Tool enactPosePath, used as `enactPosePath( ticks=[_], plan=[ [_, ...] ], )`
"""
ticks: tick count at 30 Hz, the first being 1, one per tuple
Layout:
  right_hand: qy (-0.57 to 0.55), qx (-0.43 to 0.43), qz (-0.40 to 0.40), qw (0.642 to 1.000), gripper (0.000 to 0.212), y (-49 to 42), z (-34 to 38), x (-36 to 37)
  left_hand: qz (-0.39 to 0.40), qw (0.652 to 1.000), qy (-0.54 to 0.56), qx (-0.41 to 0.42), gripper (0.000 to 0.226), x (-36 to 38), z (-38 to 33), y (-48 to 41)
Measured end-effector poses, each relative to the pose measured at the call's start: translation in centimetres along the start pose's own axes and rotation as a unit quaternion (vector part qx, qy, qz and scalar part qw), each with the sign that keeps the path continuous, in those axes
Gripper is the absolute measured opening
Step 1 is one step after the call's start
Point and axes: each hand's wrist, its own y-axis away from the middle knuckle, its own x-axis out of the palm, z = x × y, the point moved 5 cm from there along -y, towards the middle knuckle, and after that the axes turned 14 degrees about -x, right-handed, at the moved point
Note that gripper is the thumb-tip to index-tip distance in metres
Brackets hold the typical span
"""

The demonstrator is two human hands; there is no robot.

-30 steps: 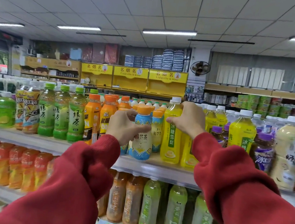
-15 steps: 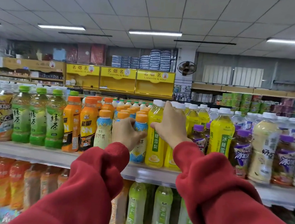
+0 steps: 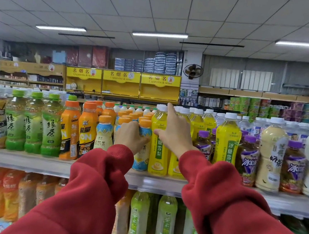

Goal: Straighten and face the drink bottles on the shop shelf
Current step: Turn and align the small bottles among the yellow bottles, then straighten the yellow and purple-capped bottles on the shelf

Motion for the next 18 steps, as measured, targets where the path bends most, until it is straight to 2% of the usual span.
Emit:
enactPosePath(
  ticks=[3,6,9,14,18],
  plan=[
    [0.001,0.002,0.0,1.0,0.102,0.0,-0.1,0.0,0.001,1.0,-0.007,0.004,0.041,0.0,0.0,-0.5],
    [0.001,0.001,-0.008,1.0,0.101,0.1,-0.1,-0.1,0.005,1.0,0.014,0.009,0.069,0.3,0.3,-0.5],
    [-0.001,-0.003,-0.018,1.0,0.099,0.4,-0.1,-0.2,-0.015,0.998,0.055,0.015,0.087,0.4,0.7,-0.1],
    [-0.025,0.003,-0.037,0.999,0.101,1.3,-0.1,-0.1,-0.026,0.992,0.124,0.005,0.099,0.6,1.5,0.8],
    [-0.049,0.003,-0.062,0.997,0.101,2.2,0.0,0.2,-0.041,0.99,0.13,0.021,0.101,0.5,1.8,1.1]
  ],
)
